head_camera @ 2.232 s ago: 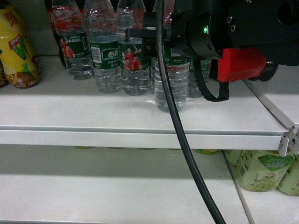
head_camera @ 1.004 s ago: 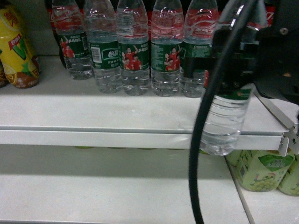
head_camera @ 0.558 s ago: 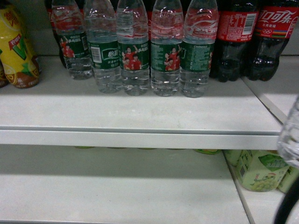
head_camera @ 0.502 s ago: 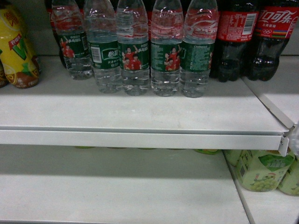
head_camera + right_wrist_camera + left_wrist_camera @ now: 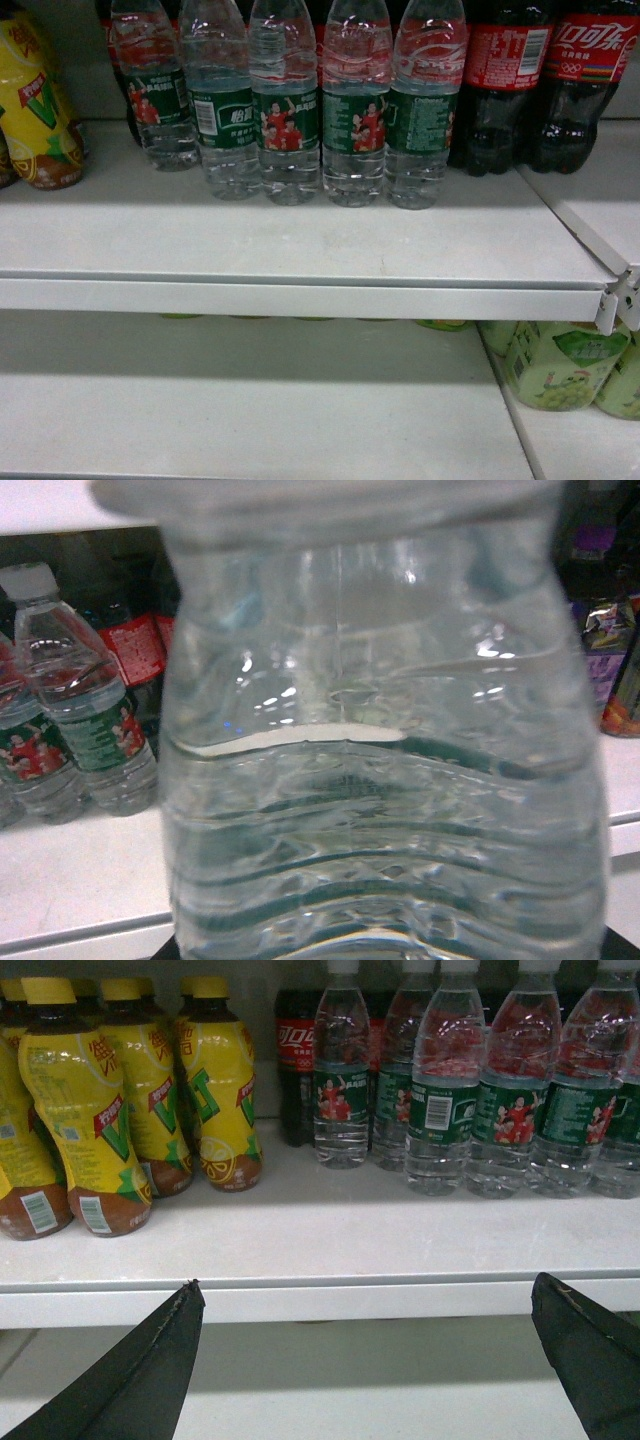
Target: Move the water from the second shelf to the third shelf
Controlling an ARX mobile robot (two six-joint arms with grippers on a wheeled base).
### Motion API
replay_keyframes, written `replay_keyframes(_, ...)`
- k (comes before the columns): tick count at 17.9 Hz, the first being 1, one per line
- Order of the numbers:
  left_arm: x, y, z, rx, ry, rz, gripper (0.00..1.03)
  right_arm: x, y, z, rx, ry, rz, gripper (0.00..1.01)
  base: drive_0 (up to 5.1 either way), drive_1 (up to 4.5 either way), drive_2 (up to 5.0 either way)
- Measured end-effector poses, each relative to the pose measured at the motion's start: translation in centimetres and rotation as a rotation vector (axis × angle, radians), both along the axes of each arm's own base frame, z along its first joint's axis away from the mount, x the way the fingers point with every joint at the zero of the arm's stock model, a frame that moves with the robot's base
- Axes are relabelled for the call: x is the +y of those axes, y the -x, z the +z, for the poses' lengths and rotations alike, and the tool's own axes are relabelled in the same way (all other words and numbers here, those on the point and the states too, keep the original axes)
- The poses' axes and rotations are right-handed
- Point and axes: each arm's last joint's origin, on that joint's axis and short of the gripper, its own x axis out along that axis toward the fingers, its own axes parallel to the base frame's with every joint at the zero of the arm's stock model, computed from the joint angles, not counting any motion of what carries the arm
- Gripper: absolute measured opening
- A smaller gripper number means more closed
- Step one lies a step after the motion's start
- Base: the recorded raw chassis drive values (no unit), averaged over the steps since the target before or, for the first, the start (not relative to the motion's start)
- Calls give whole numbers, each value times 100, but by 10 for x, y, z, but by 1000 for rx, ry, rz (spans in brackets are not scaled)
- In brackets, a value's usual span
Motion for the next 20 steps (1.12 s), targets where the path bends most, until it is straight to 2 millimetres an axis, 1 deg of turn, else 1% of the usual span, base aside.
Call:
replay_keyframes(5, 0, 0, 0, 0, 0, 0, 98, -6, 2, -2, 16, -8, -29, 44, 0, 0, 0)
replay_keyframes(20, 0, 0, 0, 3, 0, 1, 98, -6, 3, -4, 29, -18, -27, 44, 0, 0, 0)
